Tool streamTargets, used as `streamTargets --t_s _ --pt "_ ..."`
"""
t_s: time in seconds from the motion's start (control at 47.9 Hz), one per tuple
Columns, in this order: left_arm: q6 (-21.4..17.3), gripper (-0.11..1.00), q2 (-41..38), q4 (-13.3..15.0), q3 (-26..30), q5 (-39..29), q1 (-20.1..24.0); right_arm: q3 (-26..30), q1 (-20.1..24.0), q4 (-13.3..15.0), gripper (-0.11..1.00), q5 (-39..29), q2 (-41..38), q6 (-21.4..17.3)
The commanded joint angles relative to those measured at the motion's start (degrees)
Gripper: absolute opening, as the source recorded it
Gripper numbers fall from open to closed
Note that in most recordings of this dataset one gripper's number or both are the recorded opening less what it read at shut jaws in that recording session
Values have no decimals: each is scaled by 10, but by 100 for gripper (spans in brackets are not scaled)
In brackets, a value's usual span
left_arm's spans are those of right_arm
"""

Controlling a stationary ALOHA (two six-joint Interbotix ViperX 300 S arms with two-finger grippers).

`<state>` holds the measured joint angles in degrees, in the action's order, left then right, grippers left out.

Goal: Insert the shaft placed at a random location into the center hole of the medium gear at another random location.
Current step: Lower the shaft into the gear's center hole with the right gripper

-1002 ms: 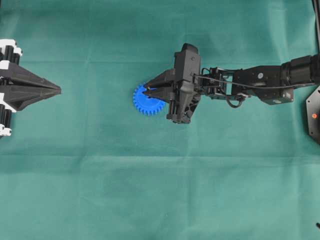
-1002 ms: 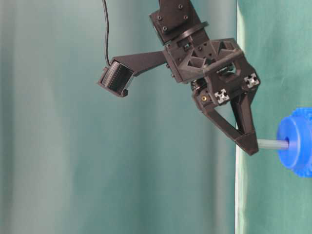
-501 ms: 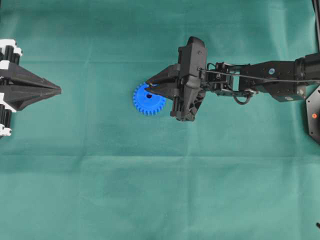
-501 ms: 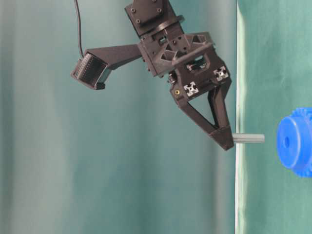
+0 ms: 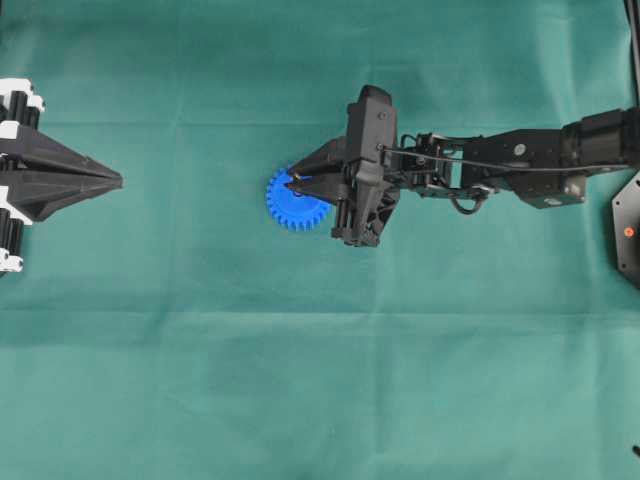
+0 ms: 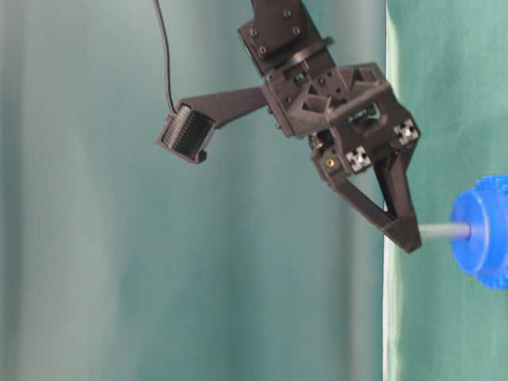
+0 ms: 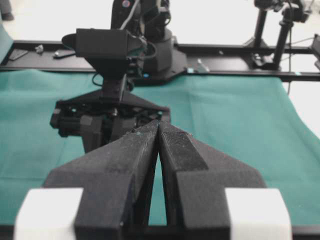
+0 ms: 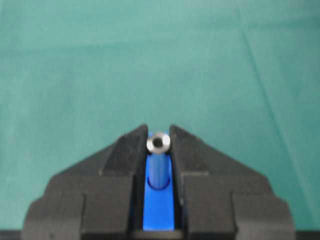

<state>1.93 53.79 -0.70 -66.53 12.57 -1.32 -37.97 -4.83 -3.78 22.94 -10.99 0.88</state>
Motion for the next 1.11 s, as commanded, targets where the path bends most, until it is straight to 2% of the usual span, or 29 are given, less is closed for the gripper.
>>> streamTargets --t_s 0.0,0.585,1.086 --pt "1 3 -4 -2 9 5 1 11 0 -3 14 12 1 -4" --pt "1 3 -4 -2 9 4 1 10 0 -8 14 18 -33 -6" --pt "0 3 -4 -2 9 3 1 8 0 -6 14 20 -33 -4"
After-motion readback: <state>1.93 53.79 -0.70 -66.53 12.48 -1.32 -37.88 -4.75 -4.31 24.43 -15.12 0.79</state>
